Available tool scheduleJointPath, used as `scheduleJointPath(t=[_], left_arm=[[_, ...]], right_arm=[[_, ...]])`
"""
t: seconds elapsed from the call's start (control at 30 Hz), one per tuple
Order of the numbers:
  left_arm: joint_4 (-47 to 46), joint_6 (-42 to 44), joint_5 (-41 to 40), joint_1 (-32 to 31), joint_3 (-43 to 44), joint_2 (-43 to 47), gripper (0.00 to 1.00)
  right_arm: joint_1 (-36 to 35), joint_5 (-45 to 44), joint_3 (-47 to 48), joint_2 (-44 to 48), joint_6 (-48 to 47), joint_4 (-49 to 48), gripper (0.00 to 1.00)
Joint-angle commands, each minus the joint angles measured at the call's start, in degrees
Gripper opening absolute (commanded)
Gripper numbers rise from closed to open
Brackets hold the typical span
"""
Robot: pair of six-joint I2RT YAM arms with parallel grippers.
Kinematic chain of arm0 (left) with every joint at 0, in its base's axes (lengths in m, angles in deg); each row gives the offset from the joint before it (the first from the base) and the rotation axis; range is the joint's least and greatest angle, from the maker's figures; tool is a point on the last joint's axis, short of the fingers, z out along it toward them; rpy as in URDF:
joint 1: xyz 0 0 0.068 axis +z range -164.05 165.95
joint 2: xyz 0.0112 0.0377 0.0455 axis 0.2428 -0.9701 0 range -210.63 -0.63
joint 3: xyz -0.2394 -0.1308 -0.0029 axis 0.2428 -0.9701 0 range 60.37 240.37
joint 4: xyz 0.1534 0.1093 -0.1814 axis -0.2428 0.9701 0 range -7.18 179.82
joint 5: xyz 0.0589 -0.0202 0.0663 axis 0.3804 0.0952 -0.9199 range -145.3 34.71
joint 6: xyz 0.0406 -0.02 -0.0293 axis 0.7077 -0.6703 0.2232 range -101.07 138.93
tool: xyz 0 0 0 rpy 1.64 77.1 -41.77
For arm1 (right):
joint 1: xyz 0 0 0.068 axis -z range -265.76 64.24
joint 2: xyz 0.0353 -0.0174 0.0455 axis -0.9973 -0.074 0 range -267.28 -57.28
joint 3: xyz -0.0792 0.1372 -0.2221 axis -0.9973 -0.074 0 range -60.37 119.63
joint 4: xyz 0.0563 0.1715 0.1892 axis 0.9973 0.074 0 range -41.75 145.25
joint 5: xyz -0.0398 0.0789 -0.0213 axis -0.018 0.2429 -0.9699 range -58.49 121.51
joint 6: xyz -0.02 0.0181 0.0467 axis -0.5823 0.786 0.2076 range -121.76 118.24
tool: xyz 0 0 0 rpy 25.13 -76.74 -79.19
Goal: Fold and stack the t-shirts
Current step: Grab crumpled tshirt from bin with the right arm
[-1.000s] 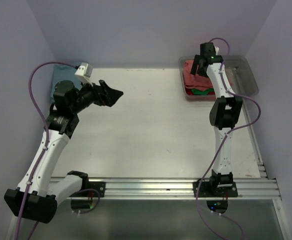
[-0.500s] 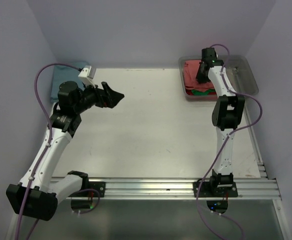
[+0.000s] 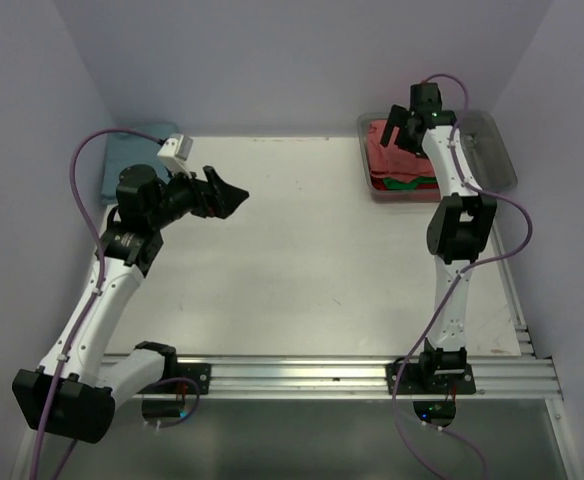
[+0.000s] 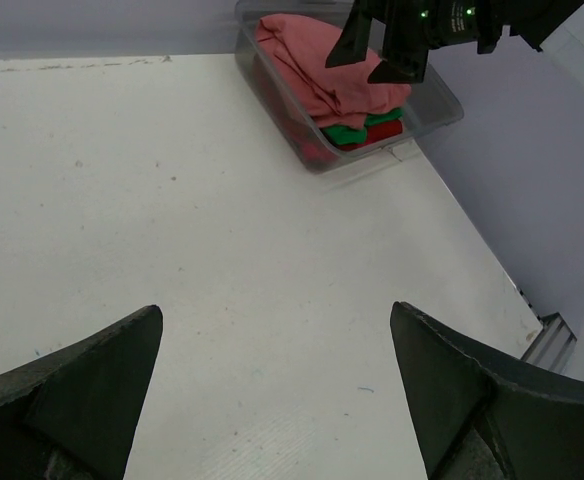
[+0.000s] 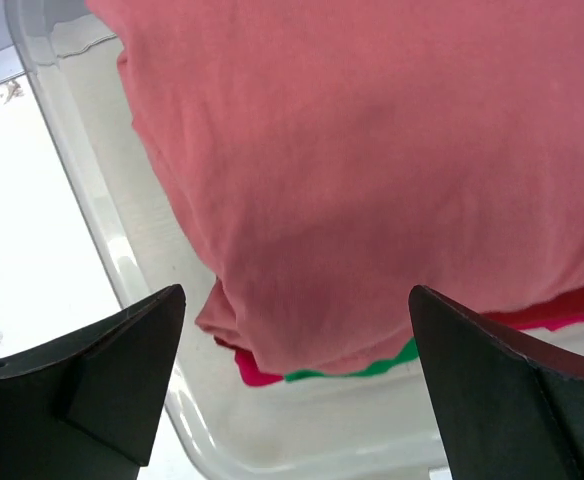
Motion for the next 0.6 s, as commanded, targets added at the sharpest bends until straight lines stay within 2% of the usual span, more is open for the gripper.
scheduleJointPath(t=[0.0,0.1,0.13,0.17,0.2,0.27,0.43,0.57], left_arm=[[-1.3,0.0,0.5,0.0,-0.1,1.6,1.00],[-0.7,0.4,-0.5,0.0,-0.1,2.5,1.00],[-0.4,0.5,-0.6,0.0,-0.1,2.5,1.00],[-0.2,0.5,-0.7,0.0,-0.1,2.6,1.00],[-0.1,0.6,-0.8,0.0,-0.1,2.9,1.00],[0.1,0.5,-0.8,0.0,-0.1,3.0,1.00],[-0.4,0.1,-0.5,0.0,-0.2,2.9,1.00],[-1.2,-0.3,0.0,0.0,-0.2,2.4,1.00]], right_arm=[[0.4,1.2,6.4,-6.2,0.2,4.7,0.99],[0.4,2.6,6.1,-7.6,1.1,4.2,0.97],[0.5,3.0,5.2,-7.4,1.3,3.6,0.90],[0.4,3.8,4.3,-7.0,1.6,3.0,0.62],[0.5,3.8,2.4,-6.6,1.7,1.9,0.40],[0.5,3.4,0.5,-4.7,2.3,0.8,0.00],[0.4,1.6,-6.2,2.1,2.2,-3.9,0.00],[0.5,1.6,-13.0,12.8,1.8,-7.9,0.00]])
